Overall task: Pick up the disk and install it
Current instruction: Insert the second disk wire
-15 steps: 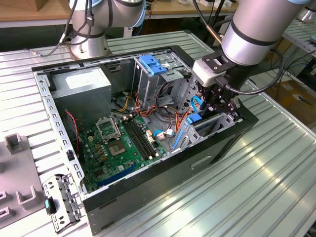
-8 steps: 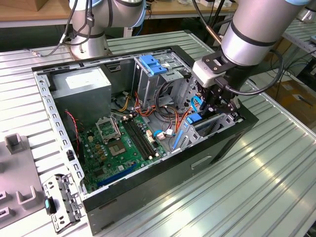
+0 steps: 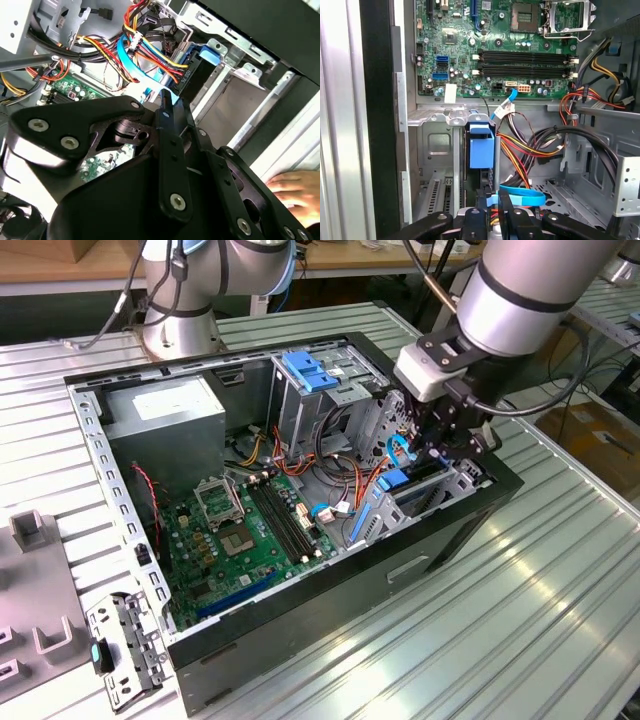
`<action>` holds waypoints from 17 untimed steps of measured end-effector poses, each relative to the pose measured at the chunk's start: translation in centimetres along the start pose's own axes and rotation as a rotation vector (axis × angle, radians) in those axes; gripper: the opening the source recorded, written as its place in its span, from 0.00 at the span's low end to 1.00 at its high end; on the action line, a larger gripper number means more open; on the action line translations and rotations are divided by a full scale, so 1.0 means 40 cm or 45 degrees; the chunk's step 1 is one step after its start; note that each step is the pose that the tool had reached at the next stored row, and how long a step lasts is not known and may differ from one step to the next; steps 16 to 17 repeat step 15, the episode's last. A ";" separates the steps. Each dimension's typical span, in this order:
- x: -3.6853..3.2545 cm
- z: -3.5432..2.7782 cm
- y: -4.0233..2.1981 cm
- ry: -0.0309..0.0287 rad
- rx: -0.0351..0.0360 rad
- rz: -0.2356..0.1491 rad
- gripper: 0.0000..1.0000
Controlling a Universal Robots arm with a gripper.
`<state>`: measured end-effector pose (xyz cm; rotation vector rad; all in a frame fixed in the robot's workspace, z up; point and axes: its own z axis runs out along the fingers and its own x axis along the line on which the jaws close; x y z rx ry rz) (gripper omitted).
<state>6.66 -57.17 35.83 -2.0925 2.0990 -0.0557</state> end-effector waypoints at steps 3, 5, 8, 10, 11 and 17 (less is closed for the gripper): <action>0.000 -0.002 0.000 -0.0003 0.0000 0.000 0.24; 0.000 -0.003 0.000 -0.0001 0.0000 0.000 0.16; 0.000 -0.003 0.000 0.0000 0.0000 0.000 0.11; 0.000 -0.003 0.000 -0.0001 -0.0001 0.000 0.11; 0.000 -0.003 0.000 0.0000 0.0000 0.000 0.11; 0.000 -0.003 0.000 -0.0001 -0.0001 0.000 0.11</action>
